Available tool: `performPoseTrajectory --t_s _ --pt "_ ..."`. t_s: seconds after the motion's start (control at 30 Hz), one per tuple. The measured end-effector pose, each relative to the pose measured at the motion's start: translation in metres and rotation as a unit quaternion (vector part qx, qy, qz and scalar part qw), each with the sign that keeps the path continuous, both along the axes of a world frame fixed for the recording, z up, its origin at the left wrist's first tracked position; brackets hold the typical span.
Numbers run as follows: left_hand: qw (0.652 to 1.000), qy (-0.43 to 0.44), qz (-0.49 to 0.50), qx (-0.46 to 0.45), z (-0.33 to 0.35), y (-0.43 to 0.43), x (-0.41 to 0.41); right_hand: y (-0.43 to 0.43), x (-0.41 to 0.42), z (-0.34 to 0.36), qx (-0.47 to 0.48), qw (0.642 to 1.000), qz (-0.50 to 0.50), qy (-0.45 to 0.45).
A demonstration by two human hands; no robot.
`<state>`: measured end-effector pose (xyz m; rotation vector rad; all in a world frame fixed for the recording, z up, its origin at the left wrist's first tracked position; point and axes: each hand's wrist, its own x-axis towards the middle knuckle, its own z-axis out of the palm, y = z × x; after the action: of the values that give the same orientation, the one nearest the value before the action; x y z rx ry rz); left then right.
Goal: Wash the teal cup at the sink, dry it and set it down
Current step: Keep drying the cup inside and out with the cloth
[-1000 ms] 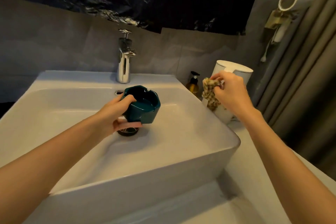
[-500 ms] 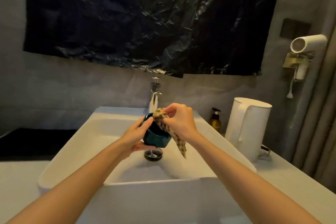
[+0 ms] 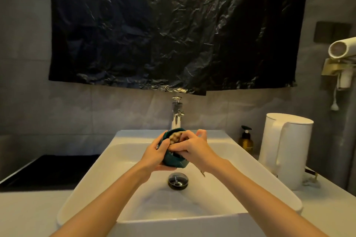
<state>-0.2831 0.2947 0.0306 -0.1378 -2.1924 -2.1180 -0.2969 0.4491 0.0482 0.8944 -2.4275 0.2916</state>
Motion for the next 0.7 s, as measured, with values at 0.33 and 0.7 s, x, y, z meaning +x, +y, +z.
performPoseTrajectory --t_s 0.33,0.7 --pt "0.999 0.022 0.011 -0.047 -0.001 0.001 -0.021 0.009 -0.015 -0.011 0.105 0.978 -0.158 0.082" --pt "0.998 0.037 -0.029 -0.049 -0.004 -0.008 -0.026 0.002 -0.014 -0.011 0.093 0.994 -0.038 -0.047"
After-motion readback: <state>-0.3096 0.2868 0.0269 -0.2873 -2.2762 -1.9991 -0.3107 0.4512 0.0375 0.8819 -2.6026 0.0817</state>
